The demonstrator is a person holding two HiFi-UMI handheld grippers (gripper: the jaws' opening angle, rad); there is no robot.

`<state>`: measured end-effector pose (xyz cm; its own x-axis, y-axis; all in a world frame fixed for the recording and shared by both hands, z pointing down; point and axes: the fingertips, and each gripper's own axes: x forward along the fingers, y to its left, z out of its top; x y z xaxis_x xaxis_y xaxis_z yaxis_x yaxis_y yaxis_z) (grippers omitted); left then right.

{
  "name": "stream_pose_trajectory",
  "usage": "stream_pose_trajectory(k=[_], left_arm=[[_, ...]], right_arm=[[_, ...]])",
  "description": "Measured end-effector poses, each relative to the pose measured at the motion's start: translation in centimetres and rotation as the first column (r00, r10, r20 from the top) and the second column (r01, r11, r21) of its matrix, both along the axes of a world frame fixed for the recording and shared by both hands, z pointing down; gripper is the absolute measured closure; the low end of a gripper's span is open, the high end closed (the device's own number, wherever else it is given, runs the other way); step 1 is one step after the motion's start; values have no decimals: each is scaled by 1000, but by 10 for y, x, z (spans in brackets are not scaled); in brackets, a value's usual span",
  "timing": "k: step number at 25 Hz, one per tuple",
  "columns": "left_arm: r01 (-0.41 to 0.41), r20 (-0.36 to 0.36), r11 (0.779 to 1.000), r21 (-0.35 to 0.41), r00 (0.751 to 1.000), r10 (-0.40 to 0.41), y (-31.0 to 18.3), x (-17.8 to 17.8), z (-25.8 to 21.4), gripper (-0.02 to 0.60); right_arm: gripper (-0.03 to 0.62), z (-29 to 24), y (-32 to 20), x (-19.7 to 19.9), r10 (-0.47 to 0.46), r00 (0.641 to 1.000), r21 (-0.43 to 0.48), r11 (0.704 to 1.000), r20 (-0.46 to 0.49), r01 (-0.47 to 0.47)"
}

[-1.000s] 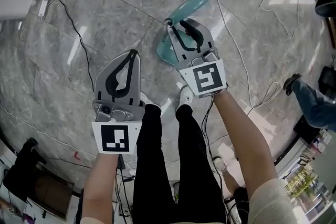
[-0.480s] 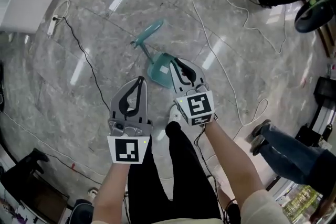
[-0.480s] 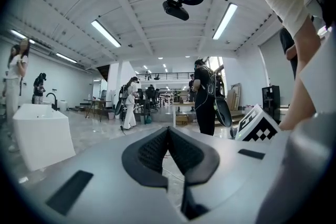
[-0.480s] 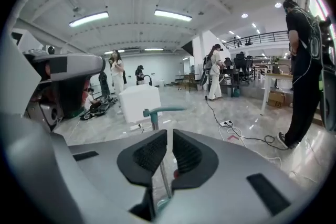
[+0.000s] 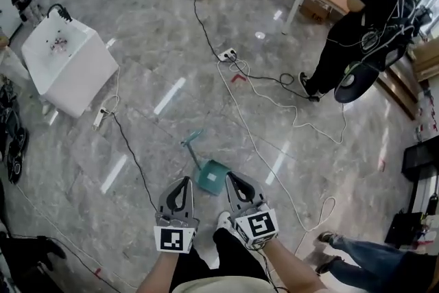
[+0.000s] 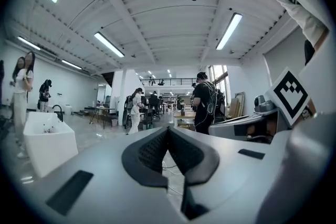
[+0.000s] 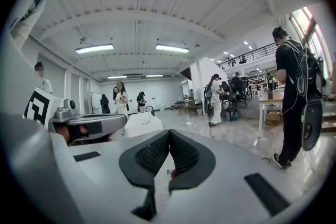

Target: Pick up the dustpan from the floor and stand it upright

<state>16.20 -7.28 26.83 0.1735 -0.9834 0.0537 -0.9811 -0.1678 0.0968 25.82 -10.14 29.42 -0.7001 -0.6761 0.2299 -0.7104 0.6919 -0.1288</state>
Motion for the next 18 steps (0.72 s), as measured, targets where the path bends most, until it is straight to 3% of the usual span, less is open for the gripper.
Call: stream_pose_trajectory(k=[4,11,15,18], left_arm=[[-38,72,999,3,997,38,35,-11,-38,571],[-129,85,987,97,989,121,121,-49,-93,571],[-183,110,983,-22,977,184,190,-69,-80,571],[-188,115,982,-33,975,190,216,-82,-74,571]], right_arm=[[577,-43,27,-6,43,999,44,998,27,-44],[577,-95,96,-32,158,983,92,982,89,-166],[577,-107,145,-46,220,969,82,970,116,-230],[576,-112,174,-56,227,968,90,967,105,-237]])
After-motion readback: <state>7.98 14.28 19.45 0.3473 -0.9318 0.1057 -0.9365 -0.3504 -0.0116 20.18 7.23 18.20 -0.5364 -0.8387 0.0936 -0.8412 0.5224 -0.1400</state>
